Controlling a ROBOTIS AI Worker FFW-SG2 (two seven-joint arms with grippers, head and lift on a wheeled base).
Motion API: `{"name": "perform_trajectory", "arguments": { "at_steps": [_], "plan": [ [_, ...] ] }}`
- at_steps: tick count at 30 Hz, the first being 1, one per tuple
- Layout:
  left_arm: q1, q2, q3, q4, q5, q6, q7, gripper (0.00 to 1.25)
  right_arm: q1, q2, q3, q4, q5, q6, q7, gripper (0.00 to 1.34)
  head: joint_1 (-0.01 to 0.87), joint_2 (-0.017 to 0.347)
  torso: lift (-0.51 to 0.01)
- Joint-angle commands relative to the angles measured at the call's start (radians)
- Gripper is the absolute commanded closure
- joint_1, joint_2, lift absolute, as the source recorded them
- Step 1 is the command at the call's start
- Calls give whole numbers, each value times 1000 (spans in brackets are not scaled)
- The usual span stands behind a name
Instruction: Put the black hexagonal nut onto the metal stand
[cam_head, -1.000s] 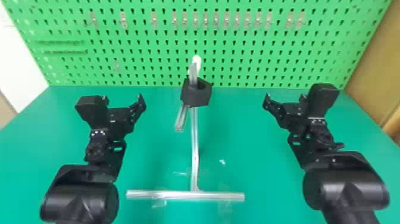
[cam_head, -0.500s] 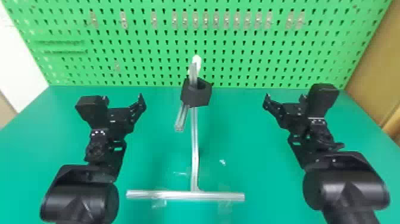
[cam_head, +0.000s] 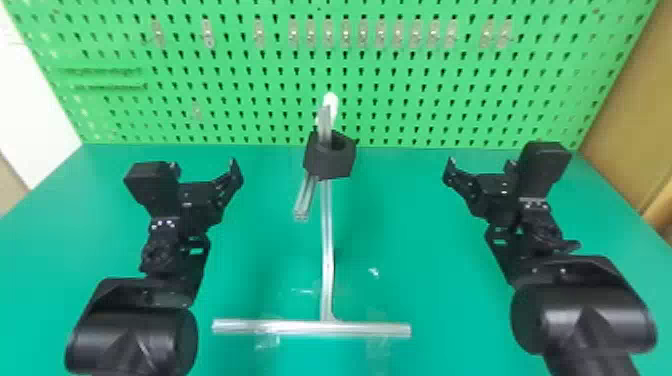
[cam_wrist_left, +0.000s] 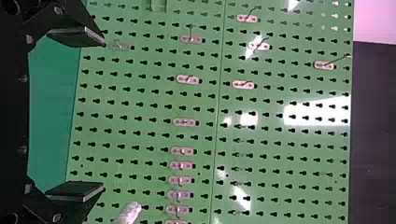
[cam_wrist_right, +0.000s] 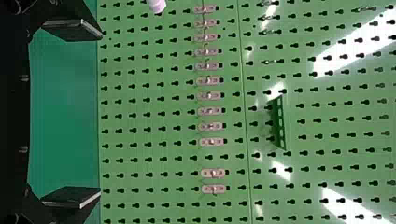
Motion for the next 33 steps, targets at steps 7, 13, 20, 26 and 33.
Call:
{"name": "perform_trajectory", "arguments": {
  "at_steps": [7, 13, 20, 26, 33],
  "plan": [
    [0, 0, -2, 0, 0, 0, 1, 186, -1, 1, -5, -1, 0, 0, 0, 127, 693, 81, -1],
    [2, 0, -2, 0, 0, 0, 1, 186, 0, 3, -6, -2, 0, 0, 0, 127, 693, 81, -1],
    [0, 0, -2, 0, 2, 0, 1, 186, 0, 4, -12, -4, 0, -1, 0, 124, 693, 81, -1],
    [0, 0, -2, 0, 0, 0, 0, 186, -4, 6, -11, -4, 0, -1, 0, 124, 693, 81, -1],
    [-1, 0, -2, 0, 0, 2, 0, 186, -3, 6, -12, -4, 0, -4, 0, 124, 693, 81, -1]
  ]
}}
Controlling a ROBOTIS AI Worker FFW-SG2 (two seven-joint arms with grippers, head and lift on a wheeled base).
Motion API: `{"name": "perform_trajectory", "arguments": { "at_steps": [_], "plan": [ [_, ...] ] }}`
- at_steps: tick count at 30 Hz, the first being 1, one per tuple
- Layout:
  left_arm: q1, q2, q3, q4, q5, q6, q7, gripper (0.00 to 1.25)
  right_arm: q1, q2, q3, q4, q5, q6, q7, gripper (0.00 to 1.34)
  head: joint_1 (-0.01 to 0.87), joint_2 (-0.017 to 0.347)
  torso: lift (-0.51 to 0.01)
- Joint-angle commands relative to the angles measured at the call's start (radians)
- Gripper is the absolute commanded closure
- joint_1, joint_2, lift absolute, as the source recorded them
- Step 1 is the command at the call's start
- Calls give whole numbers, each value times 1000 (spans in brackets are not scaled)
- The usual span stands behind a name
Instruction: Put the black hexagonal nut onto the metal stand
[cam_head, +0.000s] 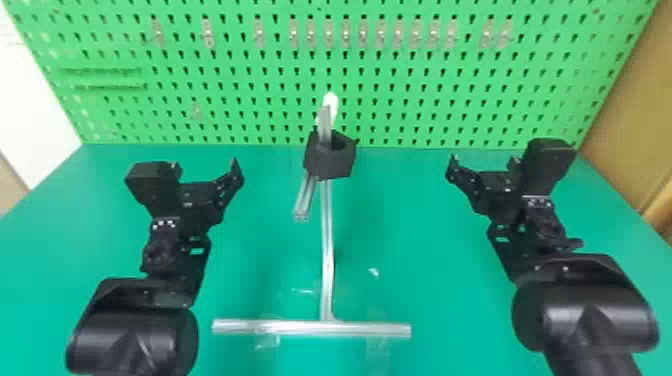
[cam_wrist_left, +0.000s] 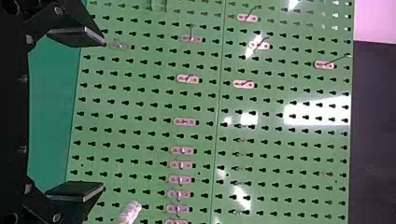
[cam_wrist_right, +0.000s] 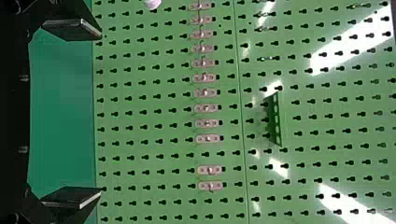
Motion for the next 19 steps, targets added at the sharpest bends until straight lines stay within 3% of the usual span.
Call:
{"name": "perform_trajectory", "arguments": {
  "at_steps": [1, 19],
  "plan": [
    [0, 0, 1, 0, 0, 0, 1, 186, 1, 1, -1, 0, 0, -2, 0, 124, 693, 81, -1],
    [2, 0, 3, 0, 2, 2, 1, 186, 1, 1, -4, 0, 0, -2, 0, 125, 693, 81, -1]
  ]
}}
